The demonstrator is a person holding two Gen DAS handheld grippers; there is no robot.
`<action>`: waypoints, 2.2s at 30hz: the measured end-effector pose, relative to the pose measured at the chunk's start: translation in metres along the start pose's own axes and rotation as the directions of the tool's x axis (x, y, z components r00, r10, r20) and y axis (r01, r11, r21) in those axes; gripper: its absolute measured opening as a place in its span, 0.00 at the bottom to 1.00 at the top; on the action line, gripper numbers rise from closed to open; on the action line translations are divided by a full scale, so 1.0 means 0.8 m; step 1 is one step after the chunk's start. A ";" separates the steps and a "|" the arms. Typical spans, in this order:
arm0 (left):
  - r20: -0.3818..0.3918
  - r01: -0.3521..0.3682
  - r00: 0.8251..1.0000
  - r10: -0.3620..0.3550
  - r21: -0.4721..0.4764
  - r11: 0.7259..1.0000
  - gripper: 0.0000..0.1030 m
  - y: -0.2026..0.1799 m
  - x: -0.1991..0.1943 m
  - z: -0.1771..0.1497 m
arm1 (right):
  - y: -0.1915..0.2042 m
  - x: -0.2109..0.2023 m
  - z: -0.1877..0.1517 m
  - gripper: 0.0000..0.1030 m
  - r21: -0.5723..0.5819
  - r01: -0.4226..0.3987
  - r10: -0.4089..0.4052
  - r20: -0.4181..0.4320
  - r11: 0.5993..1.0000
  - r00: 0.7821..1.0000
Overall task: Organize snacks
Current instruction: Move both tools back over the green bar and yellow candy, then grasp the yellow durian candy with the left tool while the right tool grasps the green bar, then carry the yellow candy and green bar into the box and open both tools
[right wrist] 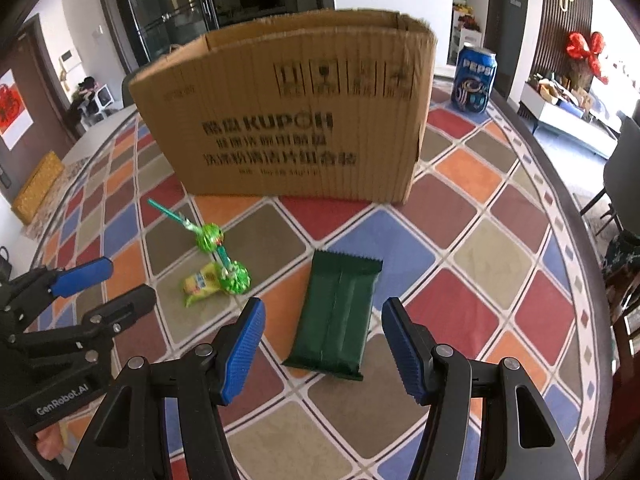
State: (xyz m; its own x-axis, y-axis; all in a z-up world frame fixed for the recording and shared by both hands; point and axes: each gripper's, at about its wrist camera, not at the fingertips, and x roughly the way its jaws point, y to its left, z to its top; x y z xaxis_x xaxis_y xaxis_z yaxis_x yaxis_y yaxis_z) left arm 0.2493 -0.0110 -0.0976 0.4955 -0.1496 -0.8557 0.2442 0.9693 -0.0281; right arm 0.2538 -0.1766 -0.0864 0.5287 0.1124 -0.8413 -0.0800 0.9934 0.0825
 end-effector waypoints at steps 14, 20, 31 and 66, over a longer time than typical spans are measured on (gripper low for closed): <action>-0.078 -0.003 0.997 0.009 0.071 0.997 0.57 -0.013 0.053 0.004 | -0.006 0.039 -0.003 0.60 0.018 0.031 -0.029 -0.073 0.999 0.997; -0.081 0.002 0.997 0.004 0.075 0.997 0.57 -0.016 0.061 0.011 | -0.008 0.048 -0.001 0.60 0.029 0.034 -0.031 -0.085 0.999 0.996; -0.085 0.025 0.996 -0.022 0.035 0.999 0.33 -0.010 0.072 0.022 | -0.009 0.061 0.004 0.60 0.027 0.039 -0.036 -0.088 0.999 0.995; 0.095 0.031 0.995 -0.027 -0.035 0.999 0.22 -0.018 -0.031 0.024 | 0.005 -0.012 0.006 0.45 -0.012 0.019 -0.018 0.091 1.000 0.996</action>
State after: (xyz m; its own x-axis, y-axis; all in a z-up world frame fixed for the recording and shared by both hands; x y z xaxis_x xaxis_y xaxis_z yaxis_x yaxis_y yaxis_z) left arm 0.2493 -0.0251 -0.0663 0.5658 -0.1940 -0.8014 0.2298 0.9705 -0.0727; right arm 0.2524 -0.1735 -0.0752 0.6046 0.0965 -0.7907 -0.0798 0.9950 0.0604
